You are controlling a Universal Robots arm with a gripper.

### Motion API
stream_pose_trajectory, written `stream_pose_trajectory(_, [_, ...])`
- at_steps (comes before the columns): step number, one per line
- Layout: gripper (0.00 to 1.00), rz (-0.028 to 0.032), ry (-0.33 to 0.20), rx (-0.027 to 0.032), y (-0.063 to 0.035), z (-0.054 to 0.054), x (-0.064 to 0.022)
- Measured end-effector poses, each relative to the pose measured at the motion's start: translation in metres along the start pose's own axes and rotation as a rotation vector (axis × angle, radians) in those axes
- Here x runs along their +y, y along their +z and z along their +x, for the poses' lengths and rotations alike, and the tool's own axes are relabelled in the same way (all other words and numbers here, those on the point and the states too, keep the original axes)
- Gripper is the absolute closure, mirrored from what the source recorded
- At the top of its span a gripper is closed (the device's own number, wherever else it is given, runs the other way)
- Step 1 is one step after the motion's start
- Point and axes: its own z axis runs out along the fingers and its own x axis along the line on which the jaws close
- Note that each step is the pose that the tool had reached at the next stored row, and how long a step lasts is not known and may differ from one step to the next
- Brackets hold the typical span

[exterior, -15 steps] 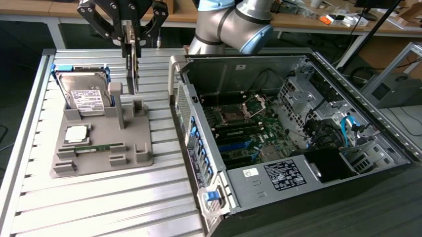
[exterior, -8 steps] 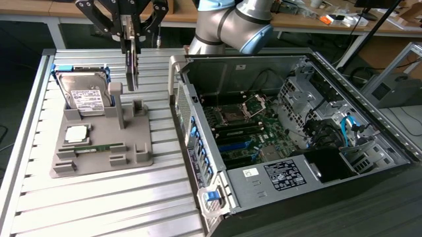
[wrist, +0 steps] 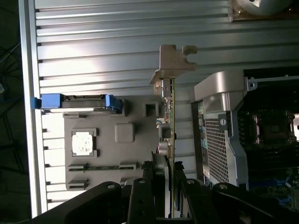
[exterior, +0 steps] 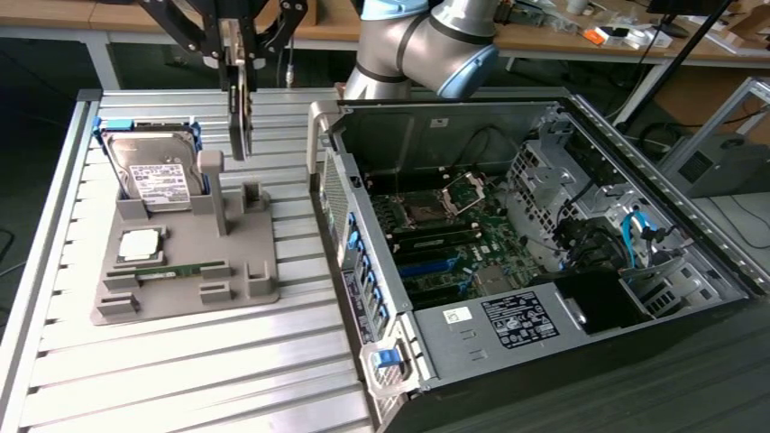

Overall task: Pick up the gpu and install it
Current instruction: 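Pick up the gpu and move the gpu toward the slot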

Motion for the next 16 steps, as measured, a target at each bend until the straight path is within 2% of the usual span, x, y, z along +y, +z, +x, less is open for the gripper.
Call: stream_pose_trajectory(16, [0.72, -0.0074, 0.000, 0.0005, -0.0137, 0.000, 0.0014])
